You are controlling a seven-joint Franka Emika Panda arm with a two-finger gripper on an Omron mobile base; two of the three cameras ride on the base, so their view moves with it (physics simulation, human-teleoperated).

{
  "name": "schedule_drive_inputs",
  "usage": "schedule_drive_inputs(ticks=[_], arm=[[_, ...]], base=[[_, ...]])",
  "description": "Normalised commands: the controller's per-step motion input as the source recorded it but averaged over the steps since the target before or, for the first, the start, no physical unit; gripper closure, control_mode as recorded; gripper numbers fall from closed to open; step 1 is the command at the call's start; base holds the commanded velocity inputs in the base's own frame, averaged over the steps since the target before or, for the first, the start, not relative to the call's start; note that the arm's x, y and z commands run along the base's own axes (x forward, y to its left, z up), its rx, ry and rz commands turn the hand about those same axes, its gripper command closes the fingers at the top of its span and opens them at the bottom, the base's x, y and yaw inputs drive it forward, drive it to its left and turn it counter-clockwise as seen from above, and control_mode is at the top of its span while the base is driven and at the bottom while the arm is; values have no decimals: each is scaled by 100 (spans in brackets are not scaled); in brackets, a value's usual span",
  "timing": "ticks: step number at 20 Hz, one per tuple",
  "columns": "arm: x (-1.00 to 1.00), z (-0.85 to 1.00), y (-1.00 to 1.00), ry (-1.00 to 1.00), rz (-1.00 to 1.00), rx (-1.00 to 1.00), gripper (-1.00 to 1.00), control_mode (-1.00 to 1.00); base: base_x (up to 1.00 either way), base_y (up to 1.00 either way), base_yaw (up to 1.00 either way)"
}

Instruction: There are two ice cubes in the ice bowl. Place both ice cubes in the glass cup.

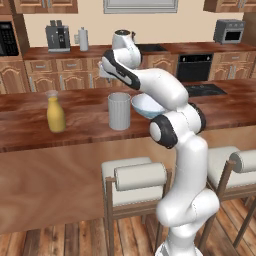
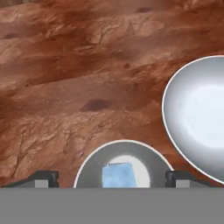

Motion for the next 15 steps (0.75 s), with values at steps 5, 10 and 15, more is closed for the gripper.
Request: schedule_drive_inputs(ticks=[5,10,15], arm=[[-100,-3,-34,-19,3,0,-100,-100],[-100,-41,-74,-10,6,0,-100,-100],[-100,-78,-74,0,3,0,-100,-100]], base=[[0,0,0],[0,0,0],[0,0,0]])
